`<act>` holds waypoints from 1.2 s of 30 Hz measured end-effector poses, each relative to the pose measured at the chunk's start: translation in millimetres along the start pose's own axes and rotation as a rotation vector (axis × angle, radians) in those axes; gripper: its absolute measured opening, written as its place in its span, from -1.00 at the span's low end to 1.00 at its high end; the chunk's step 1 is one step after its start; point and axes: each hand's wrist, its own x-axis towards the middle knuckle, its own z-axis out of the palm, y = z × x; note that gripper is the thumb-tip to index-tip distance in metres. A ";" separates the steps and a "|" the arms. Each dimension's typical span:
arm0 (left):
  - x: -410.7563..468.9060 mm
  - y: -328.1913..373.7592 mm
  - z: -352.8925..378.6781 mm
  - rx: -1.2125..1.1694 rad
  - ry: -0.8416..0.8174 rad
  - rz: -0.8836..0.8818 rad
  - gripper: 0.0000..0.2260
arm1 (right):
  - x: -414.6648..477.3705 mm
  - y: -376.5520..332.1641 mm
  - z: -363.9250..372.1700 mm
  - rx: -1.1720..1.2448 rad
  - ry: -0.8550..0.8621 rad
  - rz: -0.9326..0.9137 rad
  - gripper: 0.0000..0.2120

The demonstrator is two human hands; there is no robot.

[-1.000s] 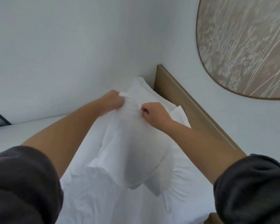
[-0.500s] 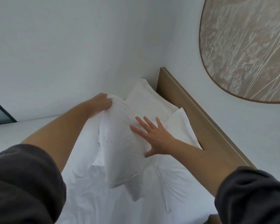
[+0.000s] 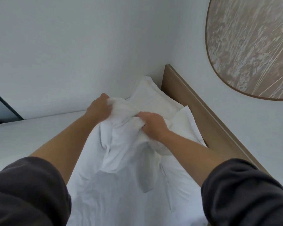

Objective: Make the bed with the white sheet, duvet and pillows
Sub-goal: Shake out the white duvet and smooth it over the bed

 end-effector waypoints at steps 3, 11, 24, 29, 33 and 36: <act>-35.5 1.4 30.1 -0.023 0.146 0.126 -0.67 | 14.2 -4.7 -27.6 -0.049 0.016 0.086 -0.75; -64.5 23.9 69.2 -0.317 0.014 0.072 -0.16 | 59.0 -26.1 -77.8 0.164 0.084 0.304 -0.78; -33.4 39.6 19.9 -0.591 0.420 0.101 -0.84 | 70.9 -5.8 -117.8 0.030 -0.186 0.170 -0.80; -9.4 47.0 -16.1 -0.255 0.268 0.130 -0.79 | 55.8 -27.7 -115.8 0.360 -0.394 0.113 -0.27; -4.5 54.1 -36.5 -0.149 0.061 0.270 -0.77 | 59.1 -37.8 -90.9 0.062 -0.276 0.038 -0.71; -12.8 45.2 -31.2 -0.244 0.071 0.266 -0.68 | 66.7 -37.4 -87.3 0.126 -0.068 0.032 -0.74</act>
